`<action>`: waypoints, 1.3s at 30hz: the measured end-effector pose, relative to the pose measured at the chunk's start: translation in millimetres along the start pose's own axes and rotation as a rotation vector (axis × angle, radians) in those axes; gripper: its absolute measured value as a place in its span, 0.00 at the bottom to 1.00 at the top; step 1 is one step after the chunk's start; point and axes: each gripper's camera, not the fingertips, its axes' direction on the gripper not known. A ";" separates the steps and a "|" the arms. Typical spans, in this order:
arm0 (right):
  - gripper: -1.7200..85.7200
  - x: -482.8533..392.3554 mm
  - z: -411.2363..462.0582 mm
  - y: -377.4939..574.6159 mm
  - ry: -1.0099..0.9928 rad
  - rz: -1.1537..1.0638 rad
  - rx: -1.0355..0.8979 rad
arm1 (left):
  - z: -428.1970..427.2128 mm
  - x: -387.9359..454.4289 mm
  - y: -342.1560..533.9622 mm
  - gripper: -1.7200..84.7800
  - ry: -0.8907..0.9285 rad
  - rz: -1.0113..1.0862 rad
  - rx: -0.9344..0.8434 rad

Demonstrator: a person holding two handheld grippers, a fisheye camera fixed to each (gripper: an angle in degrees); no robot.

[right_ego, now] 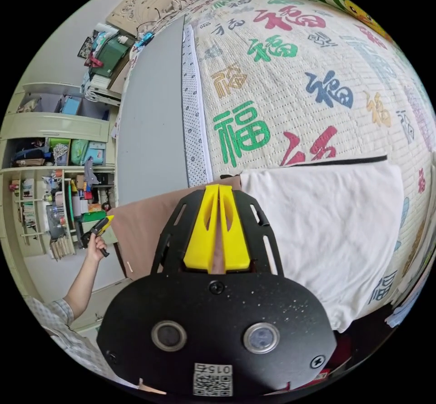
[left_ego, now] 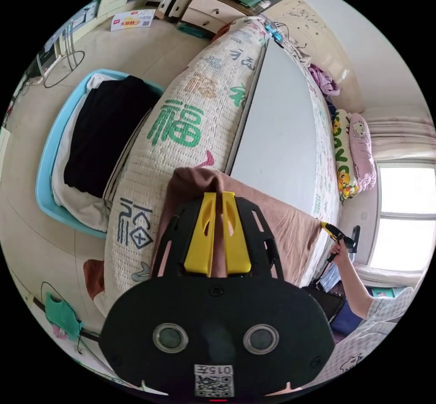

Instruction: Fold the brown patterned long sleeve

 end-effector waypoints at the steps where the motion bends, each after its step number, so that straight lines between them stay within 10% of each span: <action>1: 0.02 -1.1 0.8 -1.2 0.012 -0.007 0.002 | -0.2 4.7 -2.1 0.03 0.004 0.016 0.020; 18: 0.01 -167.2 136.6 143.3 0.311 -0.141 -0.131 | 76.2 171.2 91.4 0.02 -0.363 0.066 0.126; 27: 0.01 -166.3 198.9 196.2 0.392 0.012 -0.087 | 226.8 272.3 124.1 0.02 -0.297 0.114 -0.120; 39: 0.01 -103.6 258.4 231.0 0.350 0.213 -0.083 | 328.2 338.5 130.2 0.01 -0.644 0.324 -0.216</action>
